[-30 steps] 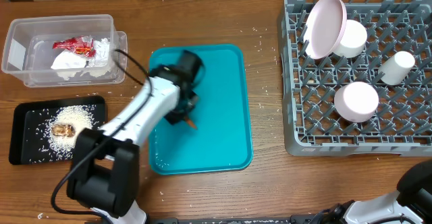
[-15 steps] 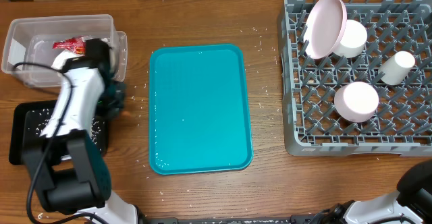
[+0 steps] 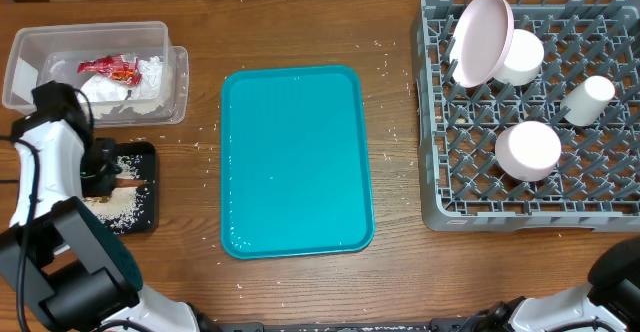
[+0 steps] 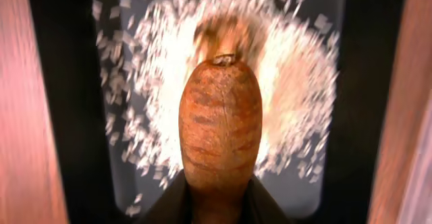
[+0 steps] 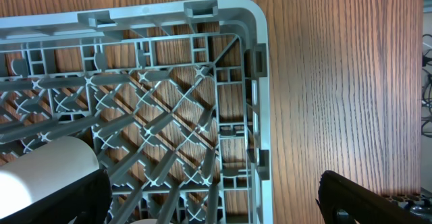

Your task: Sort waste into correct bins and load items into the dishwasher

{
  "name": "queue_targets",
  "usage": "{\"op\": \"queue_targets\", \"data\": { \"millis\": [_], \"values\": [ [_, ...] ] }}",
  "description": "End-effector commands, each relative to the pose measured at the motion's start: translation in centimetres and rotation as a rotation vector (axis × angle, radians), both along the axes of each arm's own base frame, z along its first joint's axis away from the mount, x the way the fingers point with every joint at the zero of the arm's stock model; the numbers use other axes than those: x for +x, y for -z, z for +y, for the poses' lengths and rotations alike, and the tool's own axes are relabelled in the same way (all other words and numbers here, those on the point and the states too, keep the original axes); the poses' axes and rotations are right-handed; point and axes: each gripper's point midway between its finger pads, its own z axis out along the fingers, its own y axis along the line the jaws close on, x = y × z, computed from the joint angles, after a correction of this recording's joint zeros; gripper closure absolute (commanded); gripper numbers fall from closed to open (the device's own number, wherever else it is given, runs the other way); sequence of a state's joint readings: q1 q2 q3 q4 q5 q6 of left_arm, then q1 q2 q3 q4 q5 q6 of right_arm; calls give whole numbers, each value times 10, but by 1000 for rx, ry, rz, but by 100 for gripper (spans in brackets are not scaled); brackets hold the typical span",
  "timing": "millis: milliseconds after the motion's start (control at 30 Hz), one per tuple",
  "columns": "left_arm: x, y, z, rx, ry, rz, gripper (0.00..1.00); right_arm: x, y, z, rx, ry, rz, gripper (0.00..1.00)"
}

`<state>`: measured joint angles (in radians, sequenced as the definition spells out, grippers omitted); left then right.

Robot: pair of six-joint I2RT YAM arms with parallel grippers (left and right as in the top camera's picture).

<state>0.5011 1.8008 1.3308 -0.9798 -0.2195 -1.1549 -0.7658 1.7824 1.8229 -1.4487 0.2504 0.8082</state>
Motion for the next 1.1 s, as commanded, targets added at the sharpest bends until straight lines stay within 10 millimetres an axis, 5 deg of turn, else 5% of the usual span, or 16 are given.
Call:
{"op": "queue_targets", "data": {
  "millis": [0, 167, 400, 500, 833, 1067],
  "values": [
    [11, -13, 21, 97, 76, -18, 76, -2, 0, -2, -6, 9, 1, 0],
    [29, -17, 28, 145, 233, -36, 77, -2, 0, -2, -6, 9, 1, 0],
    [20, -9, 23, 120, 262, 8, 76, -2, 0, -2, -6, 9, 1, 0],
    [17, -4, 22, 112, 262, 20, 62, -2, 0, -2, -6, 9, 1, 0],
    [17, 1, 13, 63, 273, 12, 51, -2, 0, -2, -6, 9, 1, 0],
    [19, -19, -2, 8, 289, -51, 50, -2, 0, -2, -6, 9, 1, 0]
  ]
}}
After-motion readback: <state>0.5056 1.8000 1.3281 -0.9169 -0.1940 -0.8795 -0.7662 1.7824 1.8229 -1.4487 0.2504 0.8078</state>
